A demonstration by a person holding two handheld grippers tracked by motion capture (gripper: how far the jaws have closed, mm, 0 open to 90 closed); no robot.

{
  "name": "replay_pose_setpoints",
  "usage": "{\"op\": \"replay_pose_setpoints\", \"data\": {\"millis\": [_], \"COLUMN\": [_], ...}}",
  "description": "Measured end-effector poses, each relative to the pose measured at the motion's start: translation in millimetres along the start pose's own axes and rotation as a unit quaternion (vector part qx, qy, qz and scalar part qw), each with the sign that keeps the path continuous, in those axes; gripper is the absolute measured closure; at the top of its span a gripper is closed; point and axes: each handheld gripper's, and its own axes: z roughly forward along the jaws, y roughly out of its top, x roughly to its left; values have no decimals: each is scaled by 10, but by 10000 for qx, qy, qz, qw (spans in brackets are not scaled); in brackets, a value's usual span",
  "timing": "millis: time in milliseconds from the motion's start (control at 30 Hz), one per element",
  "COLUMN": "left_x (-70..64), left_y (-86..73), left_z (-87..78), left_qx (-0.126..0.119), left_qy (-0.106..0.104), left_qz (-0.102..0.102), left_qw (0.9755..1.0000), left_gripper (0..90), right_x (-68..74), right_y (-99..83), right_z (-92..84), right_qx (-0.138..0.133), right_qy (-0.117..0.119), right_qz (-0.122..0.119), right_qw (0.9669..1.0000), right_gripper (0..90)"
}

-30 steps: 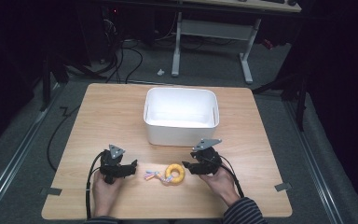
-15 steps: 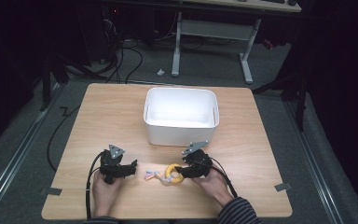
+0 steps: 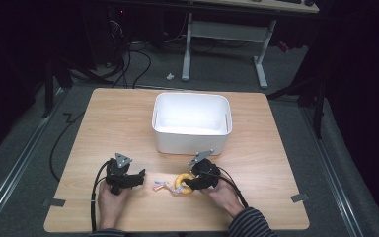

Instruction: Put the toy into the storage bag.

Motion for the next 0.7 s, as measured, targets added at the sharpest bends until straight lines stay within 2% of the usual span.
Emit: {"op": "replay_pose_setpoints", "data": {"millis": [300, 367, 467, 700], "left_x": [0, 0, 0, 0], "left_y": [0, 0, 0, 0], "left_z": [0, 0, 0, 0], "left_qx": [-1, -1, -2, -2], "left_qy": [1, 0, 2, 2], "left_qz": [-1, -2, 0, -1], "left_qw": [10000, 10000, 10000, 10000], "left_gripper": [169, 170, 169, 170], "right_x": [45, 67, 73, 84], "right_y": [13, 19, 26, 32], "right_z": [72, 85, 88, 84], "right_qx": [182, 237, 224, 254], "right_qy": [-101, -211, -207, -249], "right_qz": [-113, -216, -228, -284], "right_qw": [9997, 9993, 9993, 9990], "right_gripper": [578, 598, 636, 649]}}
